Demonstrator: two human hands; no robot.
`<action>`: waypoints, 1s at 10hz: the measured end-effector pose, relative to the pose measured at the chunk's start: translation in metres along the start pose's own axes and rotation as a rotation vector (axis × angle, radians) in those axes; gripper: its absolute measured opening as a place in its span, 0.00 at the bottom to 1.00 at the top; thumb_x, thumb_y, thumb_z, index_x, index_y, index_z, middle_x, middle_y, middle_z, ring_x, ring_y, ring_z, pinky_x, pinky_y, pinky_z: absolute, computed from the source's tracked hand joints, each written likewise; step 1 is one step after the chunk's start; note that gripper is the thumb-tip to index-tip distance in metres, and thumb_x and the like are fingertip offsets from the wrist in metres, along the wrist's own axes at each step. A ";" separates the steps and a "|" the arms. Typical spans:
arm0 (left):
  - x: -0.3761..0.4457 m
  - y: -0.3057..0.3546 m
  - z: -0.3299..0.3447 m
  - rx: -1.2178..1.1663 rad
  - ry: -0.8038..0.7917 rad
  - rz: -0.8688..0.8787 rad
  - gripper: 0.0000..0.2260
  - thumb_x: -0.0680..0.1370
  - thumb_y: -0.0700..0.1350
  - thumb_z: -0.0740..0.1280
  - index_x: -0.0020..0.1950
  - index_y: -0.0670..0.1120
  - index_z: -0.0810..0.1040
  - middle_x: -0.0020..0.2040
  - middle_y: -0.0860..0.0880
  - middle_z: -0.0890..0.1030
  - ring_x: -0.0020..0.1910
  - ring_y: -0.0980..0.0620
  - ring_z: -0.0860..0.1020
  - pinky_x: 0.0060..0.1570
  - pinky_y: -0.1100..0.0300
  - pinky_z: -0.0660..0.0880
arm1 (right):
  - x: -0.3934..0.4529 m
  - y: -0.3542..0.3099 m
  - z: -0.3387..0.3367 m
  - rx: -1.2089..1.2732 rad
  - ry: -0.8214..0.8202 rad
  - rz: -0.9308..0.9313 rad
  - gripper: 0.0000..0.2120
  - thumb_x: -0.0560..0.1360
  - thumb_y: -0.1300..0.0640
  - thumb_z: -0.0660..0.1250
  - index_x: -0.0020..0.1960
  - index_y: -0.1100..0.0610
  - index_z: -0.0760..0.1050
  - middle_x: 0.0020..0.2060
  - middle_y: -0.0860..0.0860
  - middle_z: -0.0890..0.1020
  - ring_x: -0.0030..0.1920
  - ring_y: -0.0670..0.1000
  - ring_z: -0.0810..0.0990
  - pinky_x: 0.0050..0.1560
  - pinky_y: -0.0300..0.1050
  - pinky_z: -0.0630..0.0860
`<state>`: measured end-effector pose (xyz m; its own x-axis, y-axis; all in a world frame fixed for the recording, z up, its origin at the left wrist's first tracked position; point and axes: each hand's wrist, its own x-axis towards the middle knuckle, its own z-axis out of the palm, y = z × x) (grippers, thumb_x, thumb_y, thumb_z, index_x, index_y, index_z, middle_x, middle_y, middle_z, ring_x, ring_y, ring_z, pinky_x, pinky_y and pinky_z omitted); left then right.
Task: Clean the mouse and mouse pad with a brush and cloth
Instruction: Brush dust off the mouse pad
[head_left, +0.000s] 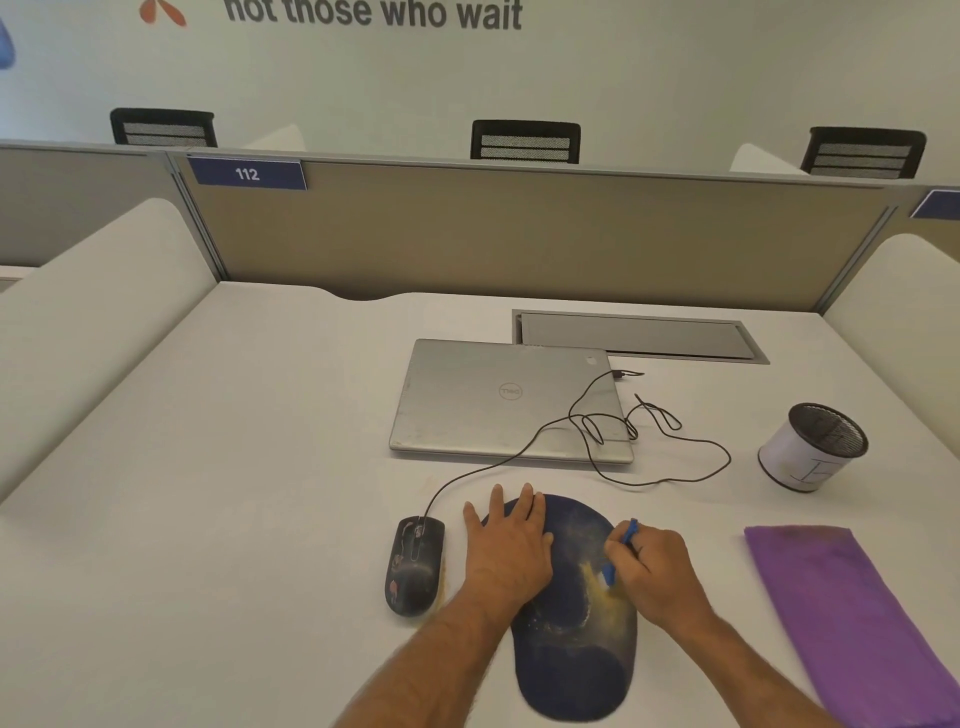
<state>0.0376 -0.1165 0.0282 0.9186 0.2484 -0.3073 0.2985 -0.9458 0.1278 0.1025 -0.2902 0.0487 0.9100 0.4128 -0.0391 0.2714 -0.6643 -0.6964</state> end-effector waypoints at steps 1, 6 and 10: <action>0.000 0.000 0.000 0.003 0.001 -0.002 0.27 0.86 0.57 0.47 0.82 0.51 0.43 0.83 0.50 0.46 0.80 0.40 0.43 0.75 0.33 0.45 | 0.001 -0.001 0.000 0.015 0.038 -0.007 0.13 0.77 0.58 0.64 0.35 0.59 0.77 0.27 0.52 0.78 0.28 0.51 0.77 0.27 0.35 0.72; 0.001 0.000 0.001 0.012 0.001 -0.008 0.27 0.86 0.57 0.47 0.82 0.51 0.43 0.83 0.50 0.45 0.80 0.40 0.43 0.75 0.33 0.45 | 0.000 -0.002 -0.001 0.008 0.022 -0.009 0.11 0.77 0.57 0.64 0.37 0.59 0.78 0.28 0.52 0.79 0.29 0.50 0.78 0.28 0.34 0.72; 0.000 0.000 0.001 0.009 0.003 -0.004 0.27 0.86 0.57 0.47 0.82 0.51 0.43 0.83 0.50 0.45 0.81 0.40 0.43 0.75 0.33 0.45 | -0.003 -0.008 0.000 0.008 -0.048 -0.034 0.09 0.77 0.56 0.64 0.40 0.55 0.78 0.31 0.51 0.80 0.32 0.49 0.79 0.31 0.34 0.74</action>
<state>0.0376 -0.1166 0.0274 0.9181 0.2525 -0.3054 0.2998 -0.9466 0.1184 0.0973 -0.2858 0.0543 0.8843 0.4643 -0.0496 0.2991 -0.6449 -0.7033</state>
